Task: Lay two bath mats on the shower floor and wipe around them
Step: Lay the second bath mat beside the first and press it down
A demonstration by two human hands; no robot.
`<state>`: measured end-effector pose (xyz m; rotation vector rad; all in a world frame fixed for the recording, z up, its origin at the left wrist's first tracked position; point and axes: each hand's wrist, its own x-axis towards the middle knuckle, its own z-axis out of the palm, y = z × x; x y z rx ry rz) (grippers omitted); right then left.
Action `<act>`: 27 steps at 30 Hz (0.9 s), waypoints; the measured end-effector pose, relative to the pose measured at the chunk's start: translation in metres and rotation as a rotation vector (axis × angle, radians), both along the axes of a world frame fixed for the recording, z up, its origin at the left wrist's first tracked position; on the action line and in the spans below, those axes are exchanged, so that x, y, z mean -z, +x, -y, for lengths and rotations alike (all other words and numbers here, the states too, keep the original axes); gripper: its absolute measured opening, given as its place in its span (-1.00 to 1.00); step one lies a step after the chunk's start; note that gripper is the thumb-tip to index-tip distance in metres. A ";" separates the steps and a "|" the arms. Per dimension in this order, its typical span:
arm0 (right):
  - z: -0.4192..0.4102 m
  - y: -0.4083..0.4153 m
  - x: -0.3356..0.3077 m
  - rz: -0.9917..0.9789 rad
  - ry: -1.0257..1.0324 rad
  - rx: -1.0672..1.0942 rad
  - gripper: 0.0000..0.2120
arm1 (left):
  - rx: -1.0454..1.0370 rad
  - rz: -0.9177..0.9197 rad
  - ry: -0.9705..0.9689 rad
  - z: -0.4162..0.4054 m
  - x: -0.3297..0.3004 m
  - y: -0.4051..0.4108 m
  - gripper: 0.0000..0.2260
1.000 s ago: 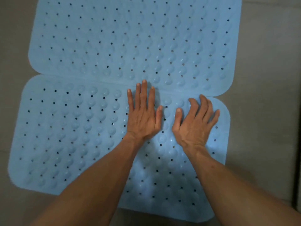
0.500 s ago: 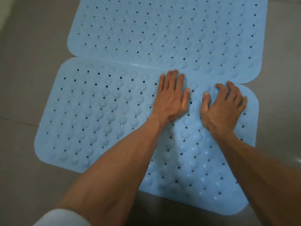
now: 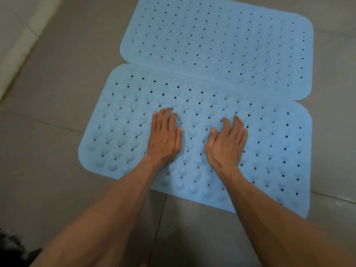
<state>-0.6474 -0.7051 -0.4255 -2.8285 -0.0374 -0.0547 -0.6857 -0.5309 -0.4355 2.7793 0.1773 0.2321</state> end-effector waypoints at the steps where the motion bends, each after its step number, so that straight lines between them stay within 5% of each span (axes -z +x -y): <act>1: -0.013 -0.010 0.004 -0.001 0.003 -0.020 -0.52 | 0.004 0.007 0.004 -0.003 0.000 -0.002 -0.59; 27: -0.049 -0.040 0.011 0.028 -0.176 0.049 -0.44 | -0.025 -0.085 0.096 0.000 -0.001 -0.012 -0.44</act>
